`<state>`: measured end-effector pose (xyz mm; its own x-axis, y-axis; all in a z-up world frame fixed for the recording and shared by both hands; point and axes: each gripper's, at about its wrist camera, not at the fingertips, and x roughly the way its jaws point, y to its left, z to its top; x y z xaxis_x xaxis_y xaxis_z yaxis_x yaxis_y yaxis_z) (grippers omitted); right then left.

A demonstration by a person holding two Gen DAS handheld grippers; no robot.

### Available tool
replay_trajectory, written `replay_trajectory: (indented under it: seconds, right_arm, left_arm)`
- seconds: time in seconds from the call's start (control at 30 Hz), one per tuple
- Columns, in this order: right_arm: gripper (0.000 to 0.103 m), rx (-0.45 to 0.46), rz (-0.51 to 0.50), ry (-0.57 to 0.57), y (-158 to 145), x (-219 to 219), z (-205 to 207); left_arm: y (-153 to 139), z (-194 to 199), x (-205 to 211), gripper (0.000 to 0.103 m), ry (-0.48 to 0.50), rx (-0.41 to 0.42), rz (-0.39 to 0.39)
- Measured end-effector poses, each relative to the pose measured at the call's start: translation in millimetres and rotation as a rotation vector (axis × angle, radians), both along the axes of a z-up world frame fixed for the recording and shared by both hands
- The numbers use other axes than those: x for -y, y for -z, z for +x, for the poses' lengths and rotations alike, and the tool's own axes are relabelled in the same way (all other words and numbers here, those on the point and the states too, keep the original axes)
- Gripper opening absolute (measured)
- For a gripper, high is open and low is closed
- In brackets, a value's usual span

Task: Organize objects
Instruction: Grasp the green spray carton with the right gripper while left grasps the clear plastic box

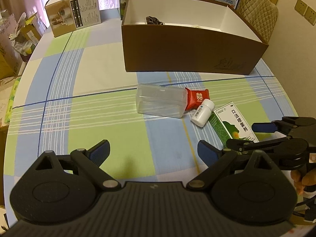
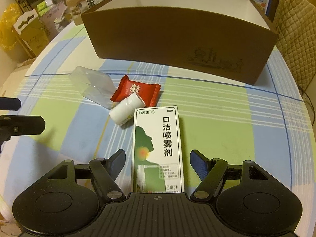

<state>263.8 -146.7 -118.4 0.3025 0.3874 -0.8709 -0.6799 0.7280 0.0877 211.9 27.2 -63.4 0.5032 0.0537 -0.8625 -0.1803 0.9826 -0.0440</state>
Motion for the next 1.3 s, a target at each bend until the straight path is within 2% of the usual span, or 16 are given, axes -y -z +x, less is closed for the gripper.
replay_trajectory:
  seconds: [0.1,0.17,0.3,0.67,1.07,1.2,1.3]
  right_arm:
    - [0.062,0.008,-0.01,-0.012,3,-3,2]
    - [0.054,-0.004,-0.007,-0.015,5,-2,5]
    - [0.053,0.005,-0.011,0.012,4,4,12]
    - [0.053,0.008,-0.015,0.181,1,36,44]
    - [0.053,-0.003,-0.021,0.192,3,36,49]
    - [0.053,-0.01,-0.027,0.193,6,35,50]
    - [0.053,-0.014,-0.032,0.192,9,34,51]
  left_arm:
    - [3,5,-2,0.094,0.0,-0.005,-0.002]
    - [6,8,-3,0.094,0.001,-0.009,-0.003]
    - [12,16,-5,0.094,0.007,-0.017,-0.008]
    - [31,54,-6,0.097,0.062,-0.017,-0.011]
    - [52,96,-8,0.097,0.082,-0.031,0.012]
    - [55,100,-9,0.096,0.084,-0.028,0.014]
    - [56,103,-9,0.086,0.093,-0.03,0.012]
